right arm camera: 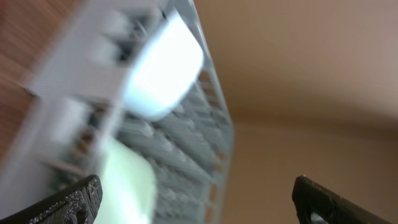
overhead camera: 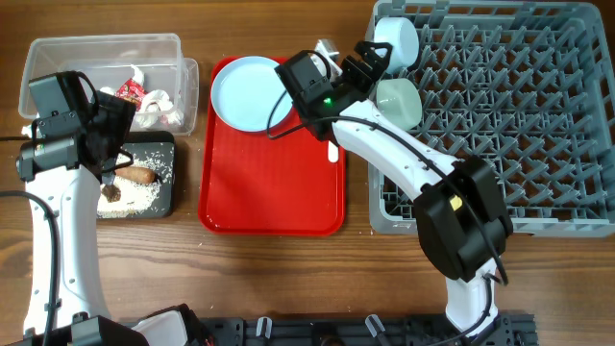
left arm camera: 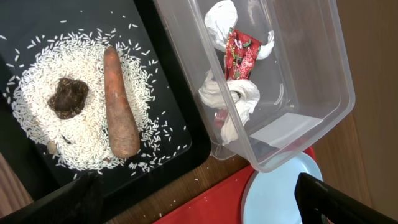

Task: Sort waste into correct bins and load items into the dishwasher rack
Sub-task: 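Grasp the light-blue plate edge on the red tray with right gripper, then stand the light-blue plate upright in the dish rack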

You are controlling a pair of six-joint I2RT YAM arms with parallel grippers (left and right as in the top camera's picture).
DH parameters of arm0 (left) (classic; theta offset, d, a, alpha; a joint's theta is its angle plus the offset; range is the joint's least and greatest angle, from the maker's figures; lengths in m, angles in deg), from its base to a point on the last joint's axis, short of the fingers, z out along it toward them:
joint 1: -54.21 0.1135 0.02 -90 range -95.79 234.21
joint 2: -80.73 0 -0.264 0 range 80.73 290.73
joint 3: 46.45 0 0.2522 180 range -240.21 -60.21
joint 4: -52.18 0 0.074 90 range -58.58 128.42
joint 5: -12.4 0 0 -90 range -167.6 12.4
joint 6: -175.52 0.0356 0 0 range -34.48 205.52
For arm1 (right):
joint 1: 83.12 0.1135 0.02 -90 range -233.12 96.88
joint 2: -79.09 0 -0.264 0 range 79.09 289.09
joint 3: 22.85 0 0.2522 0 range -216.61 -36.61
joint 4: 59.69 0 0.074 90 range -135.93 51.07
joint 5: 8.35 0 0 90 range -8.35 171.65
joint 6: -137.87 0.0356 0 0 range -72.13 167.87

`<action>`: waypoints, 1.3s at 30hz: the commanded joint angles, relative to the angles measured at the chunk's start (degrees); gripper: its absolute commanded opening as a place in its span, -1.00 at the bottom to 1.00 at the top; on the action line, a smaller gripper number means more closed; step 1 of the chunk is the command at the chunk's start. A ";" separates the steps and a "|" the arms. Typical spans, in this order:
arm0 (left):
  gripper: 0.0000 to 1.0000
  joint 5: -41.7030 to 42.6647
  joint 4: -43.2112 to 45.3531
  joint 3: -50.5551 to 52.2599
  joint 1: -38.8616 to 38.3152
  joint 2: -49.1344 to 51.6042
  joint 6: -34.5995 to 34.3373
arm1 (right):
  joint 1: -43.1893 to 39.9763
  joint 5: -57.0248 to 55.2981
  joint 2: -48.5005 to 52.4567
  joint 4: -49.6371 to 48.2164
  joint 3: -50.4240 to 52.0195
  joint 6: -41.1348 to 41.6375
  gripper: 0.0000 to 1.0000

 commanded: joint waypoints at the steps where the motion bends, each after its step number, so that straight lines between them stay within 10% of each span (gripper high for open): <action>1: 1.00 -0.57 0.20 -0.35 -0.13 -0.50 0.70 | 1.07 27.17 -8.13 -5.20 -1.88 9.38 0.99; 6: 1.00 -0.57 0.20 -0.35 -0.13 -0.50 0.70 | 0.35 66.73 -10.67 -7.08 -1.75 28.17 0.74; 9: 1.00 -0.59 0.20 -0.35 -0.13 -0.50 0.70 | 0.31 62.71 -7.21 -11.65 0.50 58.64 0.79; 12: 1.00 -0.57 0.20 -0.35 -0.13 -0.50 0.70 | 0.42 55.95 -0.44 -13.31 0.63 71.08 0.46; 22: 1.00 -0.57 0.20 -0.35 -0.13 -0.50 0.70 | -0.02 55.17 10.01 -14.64 0.63 72.30 -0.17; 30: 1.00 -0.59 0.20 -0.35 -0.13 -0.50 0.70 | -0.02 55.19 13.25 -16.57 0.61 72.19 -0.29; 35: 0.99 -0.57 0.20 -0.35 -0.13 -0.50 0.70 | -0.02 62.47 13.35 -10.03 -0.74 71.32 -0.90; 39: 1.00 -0.57 0.20 -0.35 -0.13 -0.50 0.70 | -0.04 63.34 13.18 -0.07 -4.31 70.23 -0.91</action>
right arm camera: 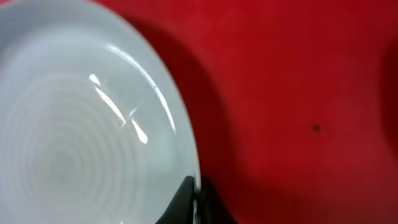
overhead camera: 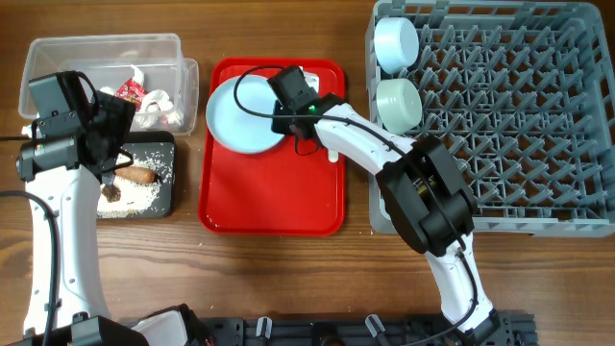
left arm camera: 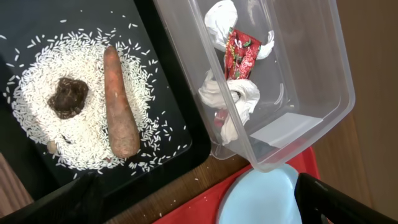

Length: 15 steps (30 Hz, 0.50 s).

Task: Sort waste into correct bins and load items into the dishwasher rack
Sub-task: 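Stand the light-blue plate upright in the dish rack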

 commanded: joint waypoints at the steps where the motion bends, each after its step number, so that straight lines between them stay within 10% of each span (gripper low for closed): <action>1: 1.00 -0.55 0.13 -0.35 -0.13 -0.50 0.70 | -0.11 2.12 1.22 6.75 -3.02 -2.29 -0.92; 8: 1.00 -0.57 0.13 -0.35 -0.13 -0.50 0.70 | -1.11 -3.30 -7.13 20.87 -11.82 -18.69 -0.91; 15: 1.00 -0.55 0.13 -0.35 -0.13 -0.50 0.70 | -4.66 -51.89 -32.72 29.88 -11.91 -19.74 -0.91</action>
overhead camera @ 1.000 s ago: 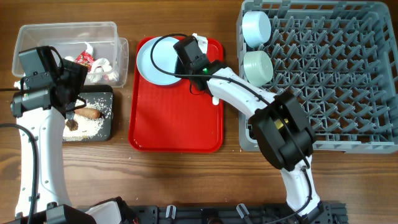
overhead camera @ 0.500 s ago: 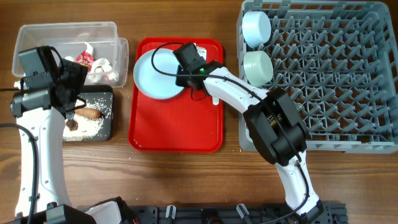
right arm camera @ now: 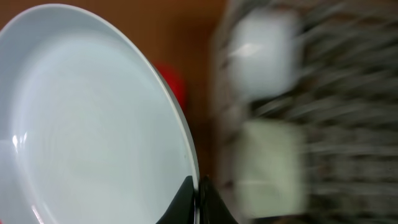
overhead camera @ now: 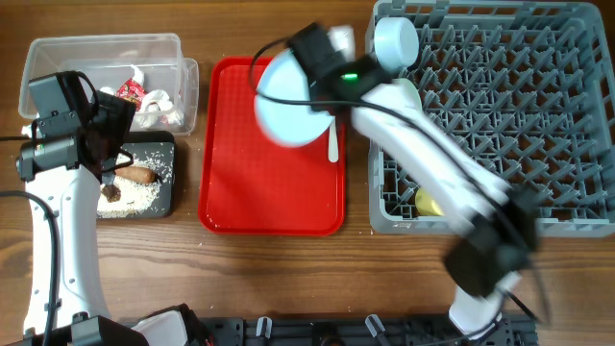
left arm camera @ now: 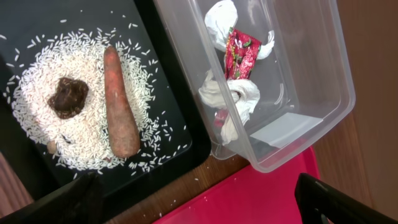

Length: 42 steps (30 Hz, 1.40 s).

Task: Sort waste into correct bins and load items into the dishwasher rack
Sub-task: 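Stand the light-blue plate upright in the dish rack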

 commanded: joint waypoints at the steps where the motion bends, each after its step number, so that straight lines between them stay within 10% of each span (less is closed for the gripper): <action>1: 1.00 -0.57 0.17 -0.35 -0.13 -0.50 0.70 | -3.28 -29.59 -11.63 0.68 -2.05 -2.16 -0.91; 15: 1.00 -0.55 0.17 -0.35 -0.13 -0.50 0.70 | -26.16 -26.91 -1.16 -8.61 0.42 -34.34 -0.91; 26: 1.00 -0.55 0.17 -0.35 -0.13 -0.50 0.70 | -25.88 -18.91 7.91 -11.80 0.42 -35.45 -0.91; 27: 1.00 -0.55 0.17 -0.35 -0.13 -0.50 0.70 | -25.59 -17.92 7.91 -11.89 0.42 -35.47 -0.80; 30: 1.00 -0.55 0.17 -0.35 -0.13 -0.50 0.70 | -24.59 -16.90 7.50 -12.41 0.24 -32.22 1.00; 36: 1.00 -0.57 0.17 -0.35 -0.13 -0.50 0.70 | -19.58 -0.70 0.83 -8.76 0.24 -29.31 1.00; 42: 0.99 -0.57 0.17 -0.35 -0.13 -0.50 0.70 | -12.87 44.87 -2.10 -9.20 0.44 -21.31 0.92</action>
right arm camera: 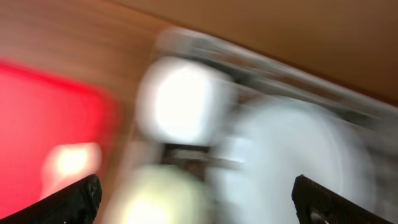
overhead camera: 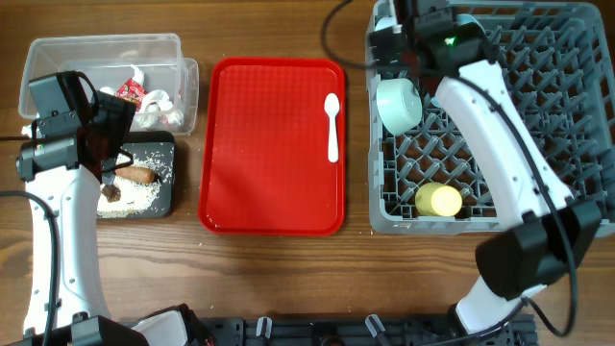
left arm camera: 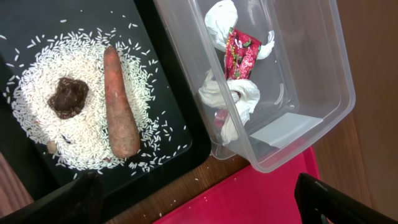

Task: Sort waste into correct bins and load items into the dishwasher rack
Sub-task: 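Stand the light-blue plate upright in the dish rack, then grasp the white spoon on the red tray with the right gripper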

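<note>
A white spoon (overhead camera: 332, 127) lies alone on the red tray (overhead camera: 259, 144). My right gripper (right arm camera: 199, 205) is open above the far left corner of the grey dishwasher rack (overhead camera: 538, 144). Its blurred wrist view shows a white cup (right arm camera: 183, 102), a pale green cup (overhead camera: 397, 104) and the broad pale blue plate (right arm camera: 292, 155) below it. Overhead, the right arm hides most of the plate. My left gripper (left arm camera: 199, 208) hangs open and empty over the near edge of the black tray (left arm camera: 37, 25), which holds rice, a carrot (left arm camera: 121, 102) and a dark lump (left arm camera: 68, 98).
A clear plastic bin (left arm camera: 311, 74) behind the black tray holds crumpled white paper and a red wrapper (left arm camera: 239, 53). A yellow object (overhead camera: 439, 200) sits in the rack's near left part. Loose rice grains lie on the wood between the black tray and the red tray.
My right gripper held the pale blue plate in the air over the tray's far right; now it is open over the rack's far left corner, with the plate below it. The left arm is unchanged.
My right gripper was open near the cups at the rack while the plate lay on the red tray. Then it was shut on the plate's rim on the tray, then it held the plate lifted. Now the plate is at the rack and only the spoon is on the tray.
</note>
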You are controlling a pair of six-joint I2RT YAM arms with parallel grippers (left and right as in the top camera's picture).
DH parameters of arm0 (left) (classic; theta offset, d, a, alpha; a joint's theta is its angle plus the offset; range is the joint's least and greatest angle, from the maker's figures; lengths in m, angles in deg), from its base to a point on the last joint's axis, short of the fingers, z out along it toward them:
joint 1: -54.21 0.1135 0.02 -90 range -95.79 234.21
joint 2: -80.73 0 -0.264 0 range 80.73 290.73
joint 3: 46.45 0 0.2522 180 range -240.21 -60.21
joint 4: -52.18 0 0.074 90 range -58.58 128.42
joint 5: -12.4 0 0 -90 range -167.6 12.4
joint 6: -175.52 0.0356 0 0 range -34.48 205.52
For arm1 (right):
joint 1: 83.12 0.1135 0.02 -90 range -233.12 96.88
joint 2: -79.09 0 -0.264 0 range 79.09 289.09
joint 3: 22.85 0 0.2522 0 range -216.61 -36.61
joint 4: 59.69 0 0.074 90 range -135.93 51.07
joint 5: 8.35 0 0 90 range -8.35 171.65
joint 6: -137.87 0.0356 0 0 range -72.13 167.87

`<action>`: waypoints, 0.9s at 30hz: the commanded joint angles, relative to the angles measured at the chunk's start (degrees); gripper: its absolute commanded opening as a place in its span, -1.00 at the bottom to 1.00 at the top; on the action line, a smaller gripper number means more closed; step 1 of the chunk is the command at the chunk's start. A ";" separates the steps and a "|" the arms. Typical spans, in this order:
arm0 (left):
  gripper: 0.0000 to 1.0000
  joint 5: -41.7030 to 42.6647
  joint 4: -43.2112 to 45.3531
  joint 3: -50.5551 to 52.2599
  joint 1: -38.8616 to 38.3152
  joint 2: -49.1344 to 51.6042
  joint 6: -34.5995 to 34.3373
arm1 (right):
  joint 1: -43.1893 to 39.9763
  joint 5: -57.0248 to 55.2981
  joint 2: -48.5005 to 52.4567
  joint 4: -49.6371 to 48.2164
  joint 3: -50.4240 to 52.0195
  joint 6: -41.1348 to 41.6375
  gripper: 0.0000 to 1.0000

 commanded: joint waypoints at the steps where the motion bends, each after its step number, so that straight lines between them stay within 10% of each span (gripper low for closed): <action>1: 1.00 -0.57 0.17 -0.35 -0.13 -0.50 0.70 | 2.75 27.17 -0.17 -2.47 0.42 10.21 0.88; 7: 1.00 -0.57 0.17 -0.35 -0.13 -0.50 0.70 | 8.37 14.14 8.11 -1.68 2.86 22.82 0.29; 27: 1.00 -0.55 0.17 -0.35 -0.13 -0.50 0.70 | 9.18 6.71 27.45 -2.69 3.19 19.19 -0.05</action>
